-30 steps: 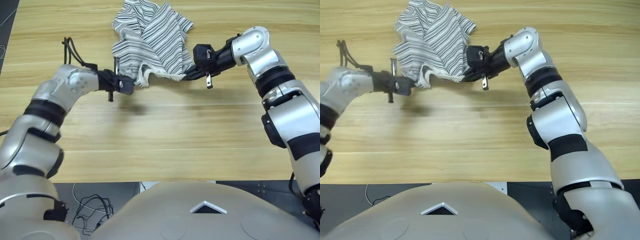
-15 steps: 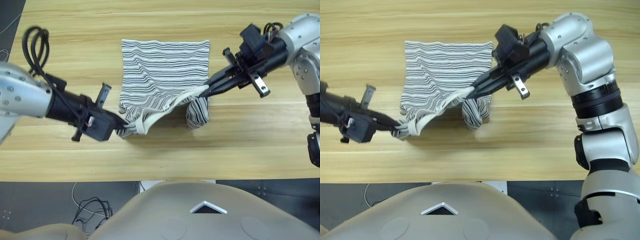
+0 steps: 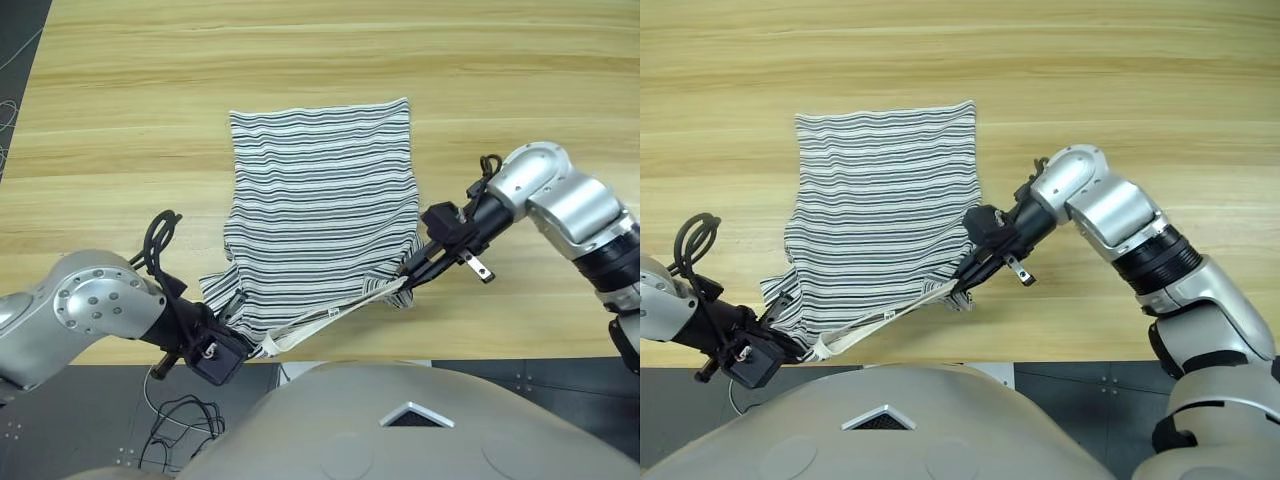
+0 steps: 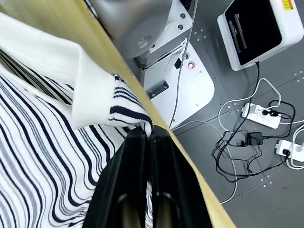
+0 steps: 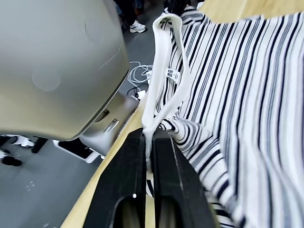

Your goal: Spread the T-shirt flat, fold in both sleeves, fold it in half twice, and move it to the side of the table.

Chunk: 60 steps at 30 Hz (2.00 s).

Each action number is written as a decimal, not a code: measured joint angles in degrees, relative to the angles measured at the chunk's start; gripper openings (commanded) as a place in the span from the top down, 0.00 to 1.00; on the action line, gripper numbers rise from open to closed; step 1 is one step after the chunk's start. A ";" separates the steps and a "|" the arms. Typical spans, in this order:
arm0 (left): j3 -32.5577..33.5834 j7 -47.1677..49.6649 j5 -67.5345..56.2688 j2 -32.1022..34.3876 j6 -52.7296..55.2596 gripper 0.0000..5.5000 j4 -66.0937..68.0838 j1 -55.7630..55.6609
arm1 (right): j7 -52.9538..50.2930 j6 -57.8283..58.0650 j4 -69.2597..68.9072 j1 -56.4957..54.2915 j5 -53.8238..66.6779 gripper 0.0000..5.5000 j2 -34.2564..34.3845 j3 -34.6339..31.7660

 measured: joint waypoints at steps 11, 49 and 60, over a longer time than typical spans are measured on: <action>1.54 -0.55 3.26 -1.31 1.26 0.98 0.31 2.07 | -0.89 15.18 -0.85 1.01 8.96 0.72 6.71 -9.71; 0.27 -1.15 10.07 -8.15 3.65 0.66 2.74 5.54 | 0.16 -3.10 7.46 6.14 -5.07 0.70 -1.09 -0.07; 8.27 -0.63 7.93 -8.89 3.55 0.66 -1.66 3.98 | 0.05 -9.25 12.14 6.01 -15.73 0.70 3.09 -0.07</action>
